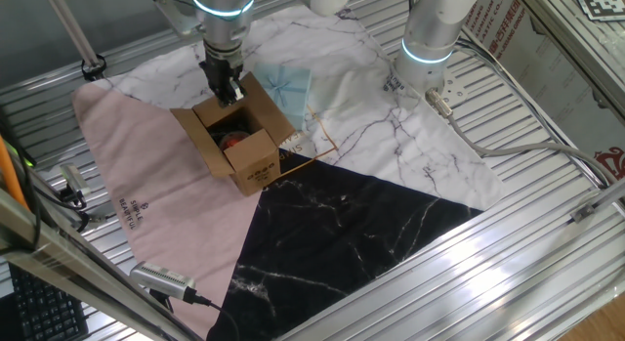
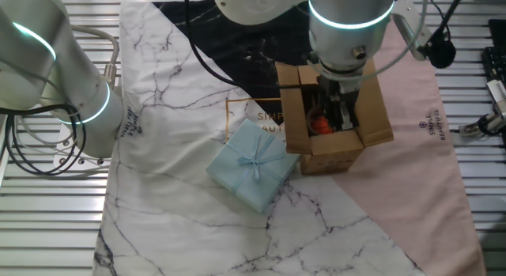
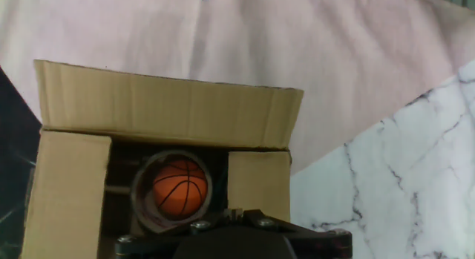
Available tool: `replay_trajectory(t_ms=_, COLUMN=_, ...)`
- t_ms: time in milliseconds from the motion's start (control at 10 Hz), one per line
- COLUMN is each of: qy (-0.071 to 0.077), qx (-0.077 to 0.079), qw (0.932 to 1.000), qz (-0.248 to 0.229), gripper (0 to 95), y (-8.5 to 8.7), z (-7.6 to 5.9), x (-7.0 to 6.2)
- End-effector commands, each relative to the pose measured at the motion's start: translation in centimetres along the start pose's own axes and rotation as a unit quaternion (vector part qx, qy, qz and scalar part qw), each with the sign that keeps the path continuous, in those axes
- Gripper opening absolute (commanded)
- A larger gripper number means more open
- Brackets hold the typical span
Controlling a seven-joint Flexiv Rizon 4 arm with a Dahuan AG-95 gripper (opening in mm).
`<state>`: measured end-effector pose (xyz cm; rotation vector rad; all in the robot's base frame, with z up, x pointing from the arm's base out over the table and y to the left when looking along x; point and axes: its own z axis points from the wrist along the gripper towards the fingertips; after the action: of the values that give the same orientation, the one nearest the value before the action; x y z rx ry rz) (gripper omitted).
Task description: Cover the box
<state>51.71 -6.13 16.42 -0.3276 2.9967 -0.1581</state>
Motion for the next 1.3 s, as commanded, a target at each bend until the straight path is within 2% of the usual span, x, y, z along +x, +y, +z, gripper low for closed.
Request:
replay_trajectory(t_ms=100, qy=0.002, qx=-0.016, qw=0.9999, qz=-0.005, gripper=0.0, y=0.1, z=-0.1, x=0.0)
replay_trajectory(t_ms=400, qy=0.003, qx=-0.016, qw=0.9999, qz=-0.004, gripper=0.0, y=0.2, z=-0.1, x=-0.5)
replay_trajectory(t_ms=500, qy=0.007, qx=-0.016, qw=0.9998, qz=-0.003, gripper=0.0, y=0.6, z=-0.5, x=-1.7)
replay_trajectory(t_ms=600, qy=0.007, qx=-0.016, qw=0.9998, qz=-0.002, gripper=0.0, y=0.8, z=-0.7, x=-2.0)
replay_trajectory(t_ms=800, qy=0.009, qx=-0.023, qw=0.9997, qz=0.002, gripper=0.0, y=1.5, z=-1.4, x=-3.5)
replay_trajectory(t_ms=900, qy=0.009, qx=-0.023, qw=0.9997, qz=0.002, gripper=0.0, y=1.5, z=-1.4, x=-3.6)
replay_trajectory(t_ms=1100, qy=0.016, qx=-0.028, qw=0.9995, qz=0.006, gripper=0.0, y=2.3, z=-1.9, x=-5.4)
replay_trajectory(t_ms=1300, qy=0.017, qx=-0.035, qw=0.9992, qz=0.007, gripper=0.0, y=2.4, z=-2.0, x=-6.3)
